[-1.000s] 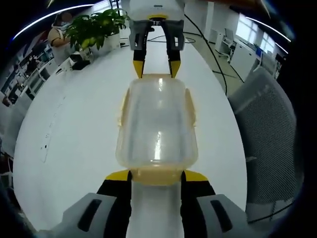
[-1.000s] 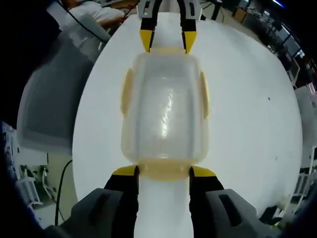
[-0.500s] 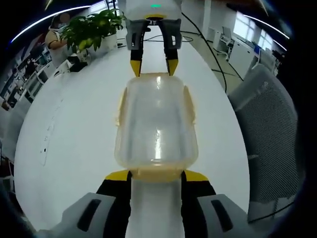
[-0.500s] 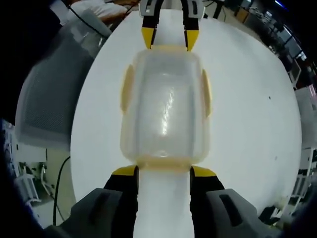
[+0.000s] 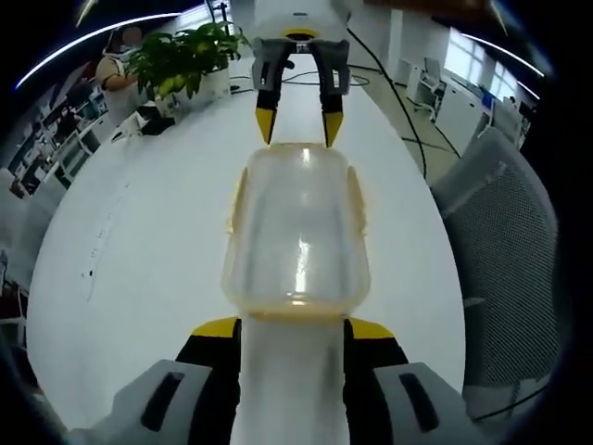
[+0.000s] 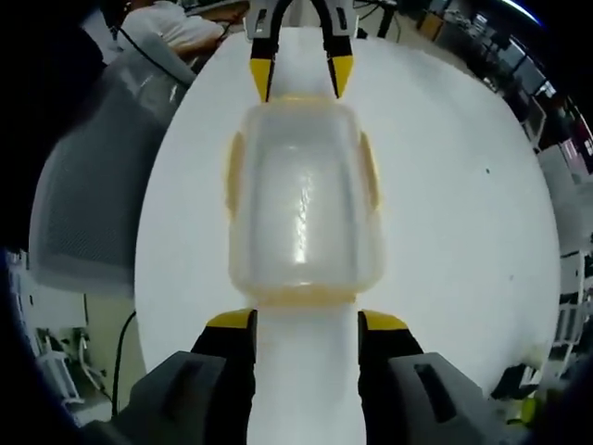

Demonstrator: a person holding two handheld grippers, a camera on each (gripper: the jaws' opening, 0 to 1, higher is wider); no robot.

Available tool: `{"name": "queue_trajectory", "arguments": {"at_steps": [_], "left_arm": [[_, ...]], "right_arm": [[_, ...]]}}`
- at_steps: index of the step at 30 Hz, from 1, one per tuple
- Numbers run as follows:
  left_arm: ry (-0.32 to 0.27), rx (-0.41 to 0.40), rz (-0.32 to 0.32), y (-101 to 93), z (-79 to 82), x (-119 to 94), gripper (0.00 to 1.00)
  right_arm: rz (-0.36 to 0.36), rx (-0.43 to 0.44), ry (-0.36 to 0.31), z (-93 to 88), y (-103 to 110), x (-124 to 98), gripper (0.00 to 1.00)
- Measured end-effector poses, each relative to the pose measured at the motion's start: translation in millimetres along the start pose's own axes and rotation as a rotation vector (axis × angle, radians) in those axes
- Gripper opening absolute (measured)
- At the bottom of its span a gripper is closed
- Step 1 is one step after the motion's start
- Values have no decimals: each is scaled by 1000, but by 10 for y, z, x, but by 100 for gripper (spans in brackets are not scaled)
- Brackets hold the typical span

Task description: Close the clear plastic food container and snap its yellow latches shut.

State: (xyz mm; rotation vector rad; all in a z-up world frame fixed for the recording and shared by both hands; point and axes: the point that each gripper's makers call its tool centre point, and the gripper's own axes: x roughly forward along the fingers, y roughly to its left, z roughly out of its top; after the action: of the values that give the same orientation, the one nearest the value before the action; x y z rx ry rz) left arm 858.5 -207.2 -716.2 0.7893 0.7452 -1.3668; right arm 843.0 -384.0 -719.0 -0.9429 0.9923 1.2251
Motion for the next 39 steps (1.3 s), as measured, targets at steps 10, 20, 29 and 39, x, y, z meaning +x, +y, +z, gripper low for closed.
{"name": "queue_trajectory", "arguments": {"at_steps": [10, 20, 29, 39], "left_arm": [[-43, -143, 59, -8, 21, -118, 38], [-82, -272, 150, 34, 45, -149, 37], [-152, -426, 225, 80, 95, -154, 37], [-198, -573, 261, 52, 73, -110, 37]], "right_arm": [[-33, 131, -94, 59, 44, -135, 39], [-92, 287, -207, 120, 28, -196, 38], [-142, 434, -288, 144, 13, -152, 36], [-168, 559, -348, 162, 22, -113, 36]]}}
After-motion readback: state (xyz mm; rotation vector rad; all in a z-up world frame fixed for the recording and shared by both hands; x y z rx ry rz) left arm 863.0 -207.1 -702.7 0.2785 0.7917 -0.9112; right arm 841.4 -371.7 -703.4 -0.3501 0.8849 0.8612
